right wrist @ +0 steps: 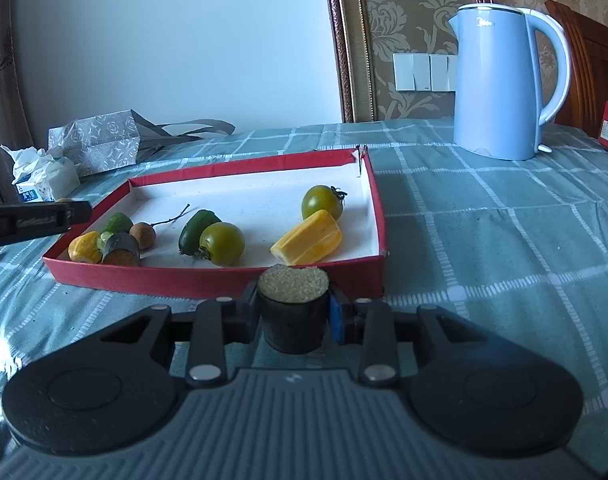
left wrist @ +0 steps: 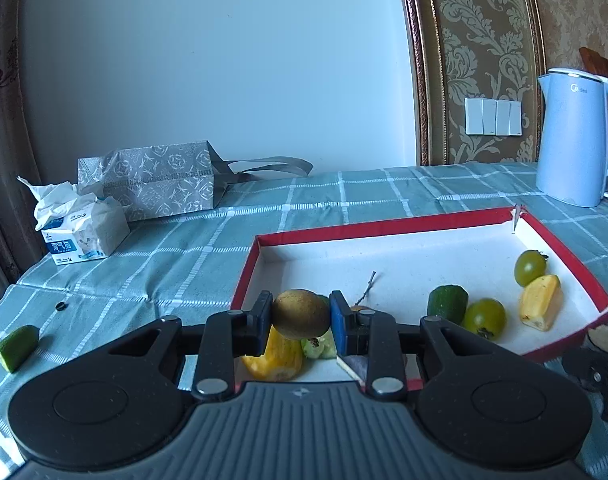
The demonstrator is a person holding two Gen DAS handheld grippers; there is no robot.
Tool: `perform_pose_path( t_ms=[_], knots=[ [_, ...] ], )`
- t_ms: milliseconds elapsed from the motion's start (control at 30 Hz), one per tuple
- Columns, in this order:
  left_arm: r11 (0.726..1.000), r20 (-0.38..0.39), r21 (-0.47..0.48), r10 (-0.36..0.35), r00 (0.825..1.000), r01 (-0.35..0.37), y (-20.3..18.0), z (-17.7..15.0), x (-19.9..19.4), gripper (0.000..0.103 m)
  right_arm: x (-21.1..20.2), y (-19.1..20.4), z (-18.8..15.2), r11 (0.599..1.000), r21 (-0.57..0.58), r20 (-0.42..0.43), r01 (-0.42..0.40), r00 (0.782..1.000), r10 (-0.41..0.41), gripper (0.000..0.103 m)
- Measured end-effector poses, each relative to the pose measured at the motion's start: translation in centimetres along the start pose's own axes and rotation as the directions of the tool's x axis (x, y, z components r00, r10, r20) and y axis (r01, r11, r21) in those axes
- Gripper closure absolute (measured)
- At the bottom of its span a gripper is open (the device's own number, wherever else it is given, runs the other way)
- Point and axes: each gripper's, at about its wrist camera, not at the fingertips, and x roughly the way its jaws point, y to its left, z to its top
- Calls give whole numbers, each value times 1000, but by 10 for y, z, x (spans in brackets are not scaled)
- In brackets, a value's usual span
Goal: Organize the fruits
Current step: 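Carry the brown fruit over the tray with the left tool while the right lifts the log stump, then lower the brown round fruit into the tray and open the left tool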
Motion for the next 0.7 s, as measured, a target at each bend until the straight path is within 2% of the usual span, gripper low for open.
perform_pose_path(
  t_ms=[267, 333, 400, 467, 667, 700],
  knots=[
    [1000, -9, -2, 9, 1000, -9, -3, 1, 29, 73, 1, -2, 0, 1000, 10, -4, -17, 1000, 17, 71],
    [1000, -16, -13, 15, 1000, -15, -3, 1, 33, 65, 1, -2, 0, 1000, 10, -5, -20, 1000, 20, 71],
    [1000, -4, -23, 11, 1000, -11, -1, 0, 32, 43, 1, -2, 0, 1000, 11, -4, -22, 1000, 23, 71],
    [999, 15, -33, 15, 1000, -14, 0, 1, 29, 35, 1, -2, 0, 1000, 13, -4, -24, 1000, 24, 71],
    [999, 26, -53, 8, 1000, -6, 8, 3, 16, 32, 1, -3, 0, 1000, 13, 0, -23, 1000, 23, 71],
    [998, 25, -60, 4, 1000, -3, 11, 2, 13, 27, 1, -2, -1, 1000, 12, 1, -22, 1000, 22, 71]
  ],
)
